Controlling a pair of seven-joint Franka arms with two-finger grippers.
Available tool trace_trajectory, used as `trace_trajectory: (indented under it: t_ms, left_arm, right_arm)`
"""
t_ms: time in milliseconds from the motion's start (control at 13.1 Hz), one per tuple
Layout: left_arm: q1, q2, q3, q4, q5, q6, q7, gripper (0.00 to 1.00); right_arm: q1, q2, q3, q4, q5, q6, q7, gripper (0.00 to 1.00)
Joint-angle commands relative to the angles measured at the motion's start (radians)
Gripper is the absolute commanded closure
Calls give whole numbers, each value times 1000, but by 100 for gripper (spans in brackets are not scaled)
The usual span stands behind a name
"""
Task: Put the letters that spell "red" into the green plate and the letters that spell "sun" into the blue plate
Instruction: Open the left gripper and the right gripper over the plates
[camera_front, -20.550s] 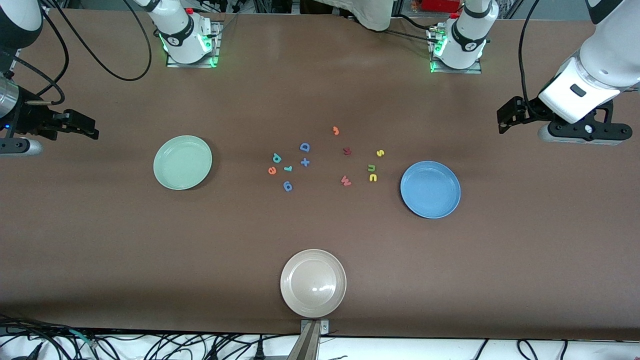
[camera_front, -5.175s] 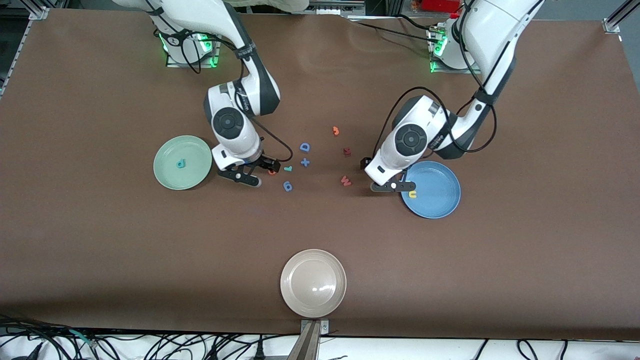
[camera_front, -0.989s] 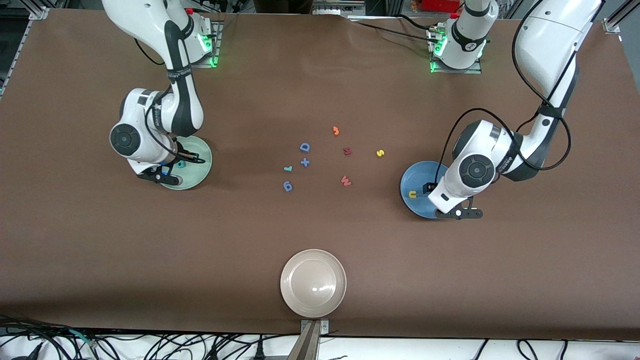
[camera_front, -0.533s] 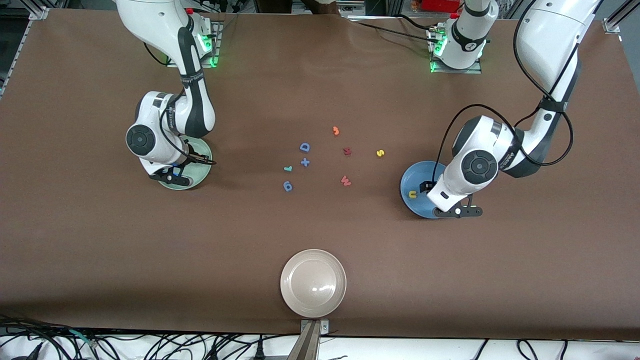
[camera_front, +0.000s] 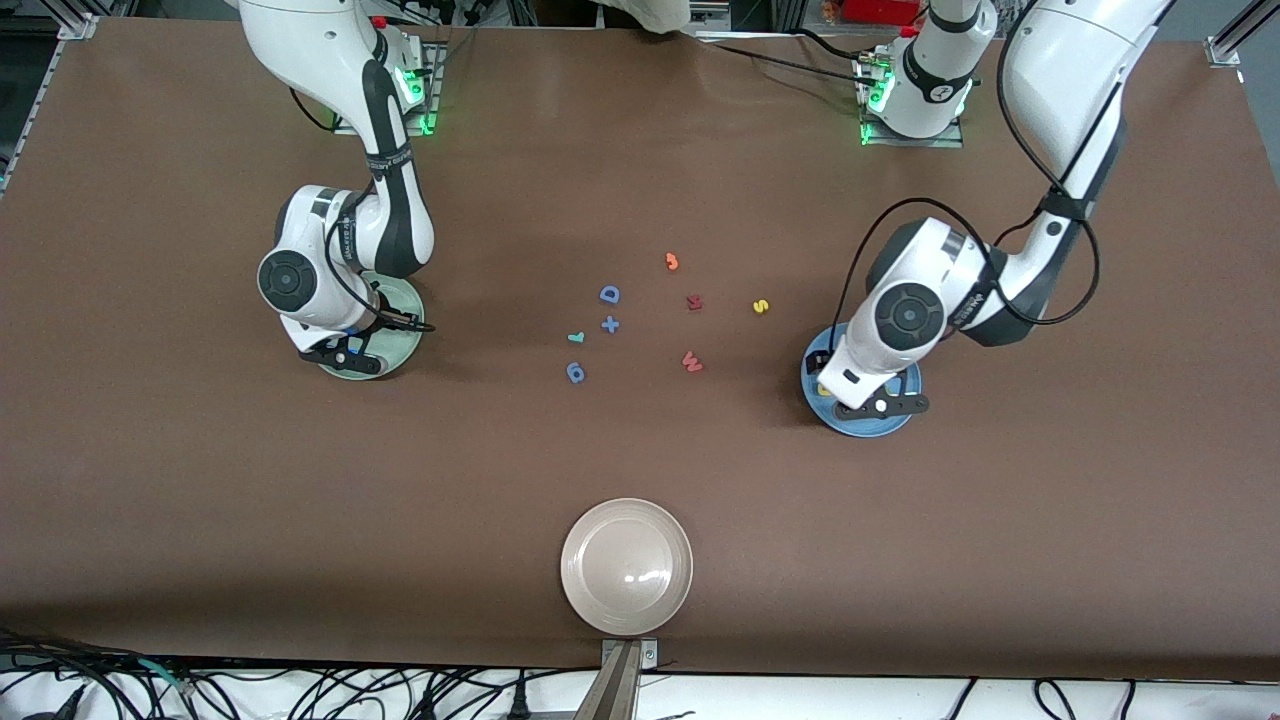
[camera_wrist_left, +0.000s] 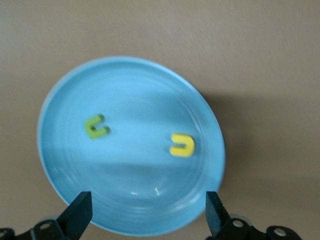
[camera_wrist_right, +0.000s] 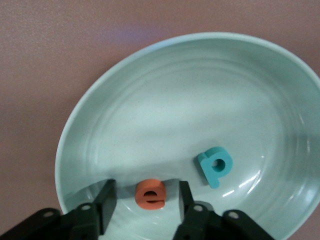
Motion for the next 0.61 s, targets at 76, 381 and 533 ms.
trace_trajectory:
  t_ms: [76, 381, 533]
  left_arm:
    - [-67, -21, -3, -51, -18, 11, -98, 0]
    - [-75, 10, -94, -86, -18, 40, -222, 0]
    - [-76, 10, -97, -155, -18, 148, -244, 0]
  right_arm:
    - [5, -32, -5, 22, 33, -32, -16, 6]
    - [11, -66, -13, 133, 34, -212, 96, 6]
    - [20, -66, -7, 198, 34, -267, 179, 6]
